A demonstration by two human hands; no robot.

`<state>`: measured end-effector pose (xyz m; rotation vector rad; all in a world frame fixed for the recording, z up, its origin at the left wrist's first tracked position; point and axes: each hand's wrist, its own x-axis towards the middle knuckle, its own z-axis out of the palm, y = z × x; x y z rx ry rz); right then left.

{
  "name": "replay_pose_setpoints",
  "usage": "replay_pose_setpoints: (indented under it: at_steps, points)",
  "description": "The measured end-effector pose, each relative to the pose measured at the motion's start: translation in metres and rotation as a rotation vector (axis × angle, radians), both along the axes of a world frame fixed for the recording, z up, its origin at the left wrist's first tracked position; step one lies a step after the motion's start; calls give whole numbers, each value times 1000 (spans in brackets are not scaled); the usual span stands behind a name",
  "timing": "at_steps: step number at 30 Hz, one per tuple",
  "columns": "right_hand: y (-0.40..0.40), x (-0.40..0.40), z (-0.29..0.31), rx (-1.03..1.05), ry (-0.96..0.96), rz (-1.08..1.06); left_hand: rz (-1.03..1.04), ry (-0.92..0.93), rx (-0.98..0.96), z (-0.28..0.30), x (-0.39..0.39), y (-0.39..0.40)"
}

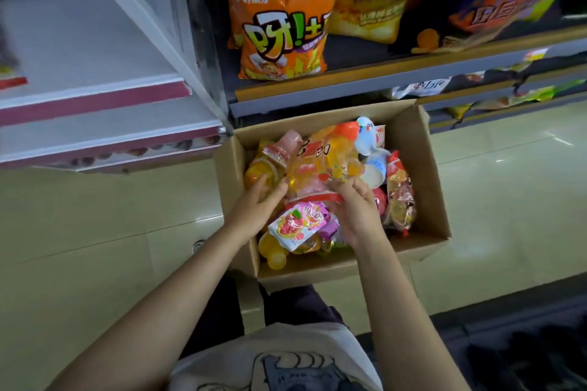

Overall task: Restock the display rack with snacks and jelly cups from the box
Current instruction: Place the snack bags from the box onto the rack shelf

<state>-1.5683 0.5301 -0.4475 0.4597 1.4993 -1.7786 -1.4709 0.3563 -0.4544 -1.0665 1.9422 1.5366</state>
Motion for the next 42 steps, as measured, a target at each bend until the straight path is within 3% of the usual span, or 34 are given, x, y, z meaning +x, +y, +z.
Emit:
replay_pose_setpoints:
  at_steps: [3, 9, 13, 15, 21, 25, 28, 32, 36, 39, 42]
  points:
    - [9, 15, 12, -128, -1, 82, 9, -34, 132, 10, -12, 4]
    - [3, 30, 34, -328, -52, 141, 364, -11, 635, 14, 7, 1]
    - [-16, 44, 46, -355, -69, 216, 519, 129, 799, 16, 37, -20]
    - [-36, 54, 48, -316, -88, 224, 586, 211, 789, 21, 55, -39]
    - [-121, 104, 60, -56, -62, 429, 629, 274, 376, 45, 111, -118]
    - [-194, 137, 66, 210, 155, 671, 527, 242, 247, 57, 163, -181]
    - [-248, 156, 68, 249, 240, 780, 504, 203, 198, 73, 195, -220]
    - [-320, 176, 71, 162, 351, 817, 491, 222, -14, 92, 217, -283]
    - [-414, 165, 82, 105, 597, 747, 587, 430, -278, 113, 199, -364]
    - [-481, 155, 74, 254, 814, 602, 688, 463, -622, 111, 185, -413]
    - [-508, 157, 50, 577, 1122, 700, 333, 291, -879, 83, 187, -429]
